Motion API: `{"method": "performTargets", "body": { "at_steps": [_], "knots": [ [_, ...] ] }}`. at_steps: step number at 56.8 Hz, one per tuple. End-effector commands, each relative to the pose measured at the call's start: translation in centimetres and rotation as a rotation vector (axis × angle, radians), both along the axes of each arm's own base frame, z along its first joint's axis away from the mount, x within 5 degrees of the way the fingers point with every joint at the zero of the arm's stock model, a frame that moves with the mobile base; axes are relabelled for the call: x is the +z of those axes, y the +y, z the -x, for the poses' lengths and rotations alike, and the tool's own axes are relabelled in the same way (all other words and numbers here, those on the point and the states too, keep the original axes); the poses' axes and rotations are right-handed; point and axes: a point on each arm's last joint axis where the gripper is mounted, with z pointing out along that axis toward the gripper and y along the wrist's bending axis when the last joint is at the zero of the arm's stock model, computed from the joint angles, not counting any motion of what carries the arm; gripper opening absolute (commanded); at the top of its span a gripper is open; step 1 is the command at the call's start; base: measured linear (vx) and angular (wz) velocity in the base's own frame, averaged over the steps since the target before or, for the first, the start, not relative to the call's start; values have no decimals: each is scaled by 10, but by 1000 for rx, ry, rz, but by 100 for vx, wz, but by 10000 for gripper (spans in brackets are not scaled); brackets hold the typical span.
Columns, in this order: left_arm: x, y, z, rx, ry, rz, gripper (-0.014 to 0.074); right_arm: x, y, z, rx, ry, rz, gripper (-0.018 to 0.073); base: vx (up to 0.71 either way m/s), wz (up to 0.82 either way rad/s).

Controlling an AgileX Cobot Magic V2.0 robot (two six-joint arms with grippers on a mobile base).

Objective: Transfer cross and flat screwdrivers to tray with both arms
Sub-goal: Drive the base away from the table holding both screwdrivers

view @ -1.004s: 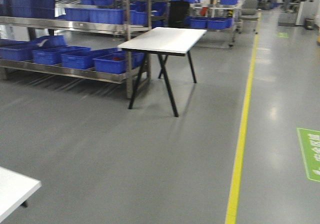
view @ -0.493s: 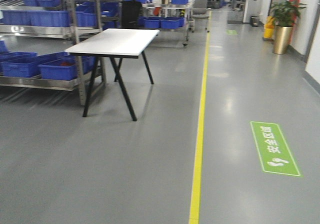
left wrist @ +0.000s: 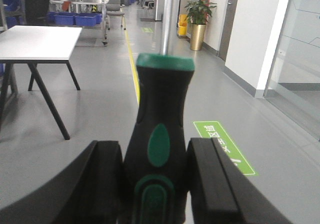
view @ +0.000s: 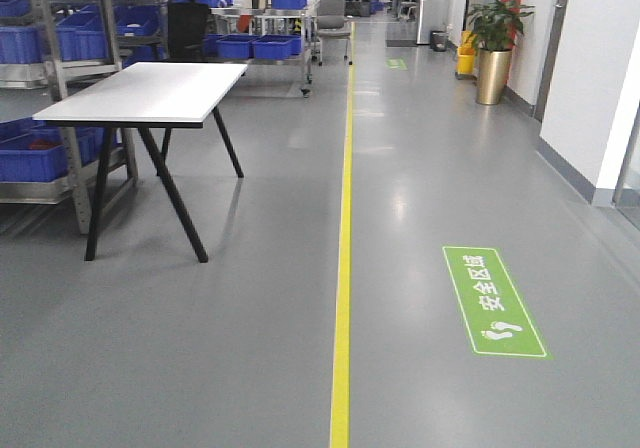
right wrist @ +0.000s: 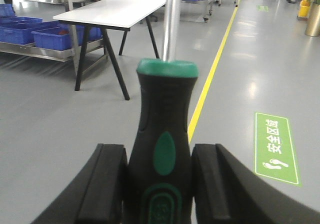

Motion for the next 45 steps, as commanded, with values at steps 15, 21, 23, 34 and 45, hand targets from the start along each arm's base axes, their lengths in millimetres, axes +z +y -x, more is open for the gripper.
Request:
{"method": "performTargets", "body": {
  "at_steps": [15, 21, 23, 34, 45],
  "knots": [
    [17, 1, 3, 5, -117, 38, 3, 17, -2, 0, -23, -112, -25, -8, 40, -5],
    [17, 1, 3, 5, -117, 38, 3, 17, -2, 0, -23, -112, -25, -8, 43, 17],
    [17, 1, 3, 5, -117, 38, 3, 17, -2, 0, -23, -112, -25, -8, 45, 25],
    [17, 1, 3, 5, -117, 38, 3, 17, -2, 0, -23, -112, -25, -8, 46, 37],
    [17, 1, 3, 5, -117, 38, 3, 17, -2, 0, -23, -112, -25, -8, 49, 55]
  ]
}}
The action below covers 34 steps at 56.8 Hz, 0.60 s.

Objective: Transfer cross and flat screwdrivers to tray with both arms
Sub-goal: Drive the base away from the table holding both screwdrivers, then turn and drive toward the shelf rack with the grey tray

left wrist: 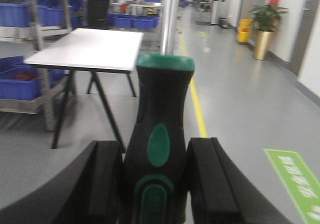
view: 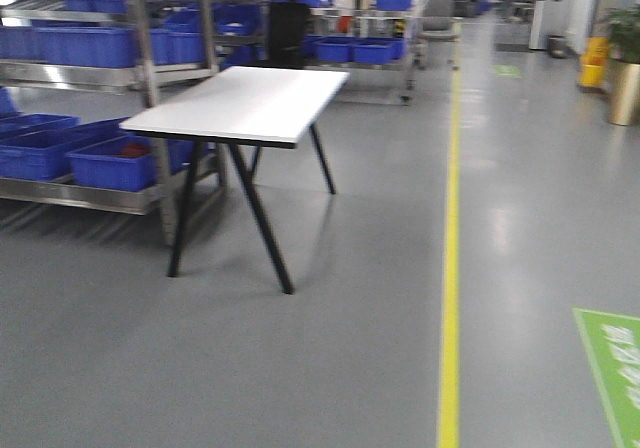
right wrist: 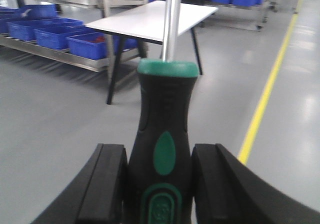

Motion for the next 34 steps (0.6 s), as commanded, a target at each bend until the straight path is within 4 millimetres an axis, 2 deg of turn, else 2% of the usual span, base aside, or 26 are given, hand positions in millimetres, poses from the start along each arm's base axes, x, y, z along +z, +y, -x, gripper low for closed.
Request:
{"method": "performTargets", "body": {
  "at_steps": [1, 34],
  "knots": [
    [17, 1, 3, 5, -117, 38, 3, 17, -2, 0, -23, -112, -25, -8, 50, 60],
    [17, 1, 3, 5, -117, 38, 3, 17, -2, 0, -23, -112, -25, -8, 50, 57]
  ]
}}
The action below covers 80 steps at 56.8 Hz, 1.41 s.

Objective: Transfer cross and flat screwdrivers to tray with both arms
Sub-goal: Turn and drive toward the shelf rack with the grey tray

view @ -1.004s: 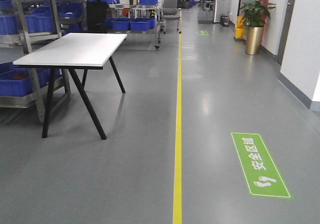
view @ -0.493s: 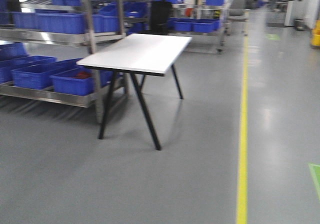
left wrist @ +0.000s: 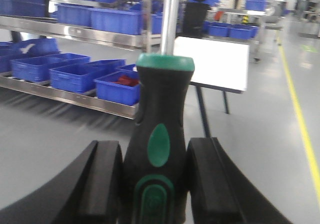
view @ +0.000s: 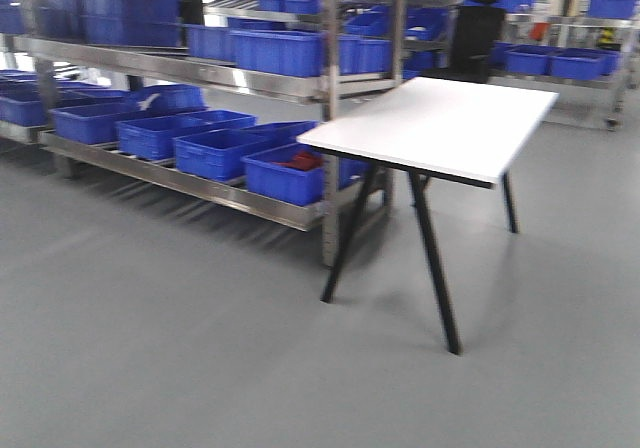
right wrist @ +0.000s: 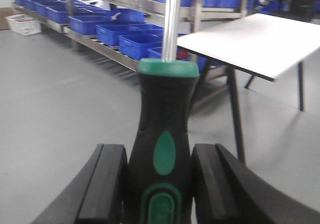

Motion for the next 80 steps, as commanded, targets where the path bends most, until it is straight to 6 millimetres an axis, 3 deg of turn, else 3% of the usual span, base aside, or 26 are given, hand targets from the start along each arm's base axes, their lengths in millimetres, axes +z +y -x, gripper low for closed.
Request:
{"method": "performTargets", "body": {
  "at_steps": [1, 80],
  "knots": [
    [17, 1, 3, 5, -118, 38, 3, 17, -2, 0, -22, -111, -25, -8, 51, 53],
    [17, 1, 3, 5, -116, 37, 3, 17, -2, 0, -24, -114, -25, -8, 56, 48]
  ]
}}
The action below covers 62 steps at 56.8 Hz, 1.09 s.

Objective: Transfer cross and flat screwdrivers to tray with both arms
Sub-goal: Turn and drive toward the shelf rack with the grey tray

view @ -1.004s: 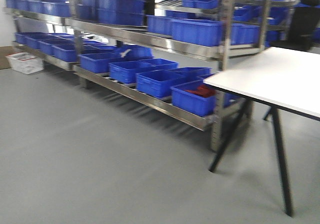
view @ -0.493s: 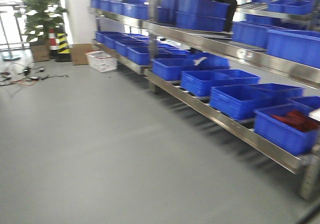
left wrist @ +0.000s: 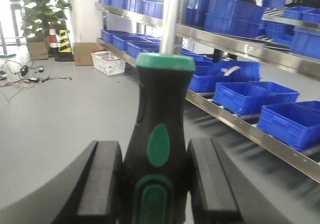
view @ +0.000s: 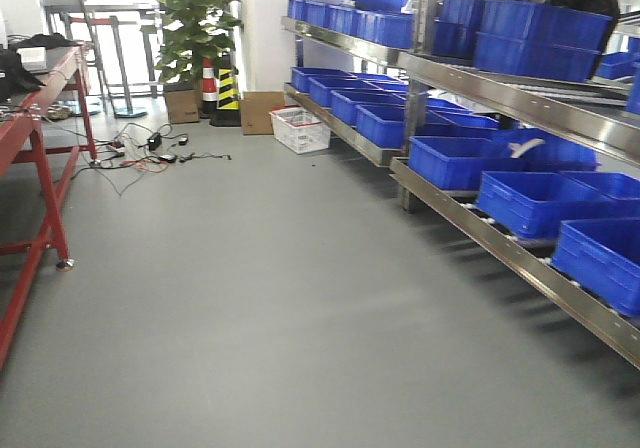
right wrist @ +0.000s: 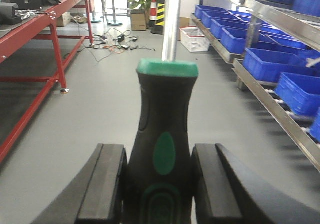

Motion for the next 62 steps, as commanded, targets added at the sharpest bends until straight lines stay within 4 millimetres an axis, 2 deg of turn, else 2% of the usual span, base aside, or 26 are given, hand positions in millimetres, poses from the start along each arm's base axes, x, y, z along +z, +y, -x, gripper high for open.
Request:
{"method": "performTargets", "body": {
  "at_steps": [1, 40, 62],
  "knots": [
    [18, 1, 3, 5, -119, 38, 3, 17, -2, 0, -24, -114, -25, -8, 58, 22],
    [18, 1, 3, 5, -120, 38, 3, 17, -2, 0, -24, -115, -26, -8, 60, 17],
    [18, 1, 3, 5, -120, 38, 3, 17, -2, 0, -23, -114, -26, -8, 60, -7]
  ]
}}
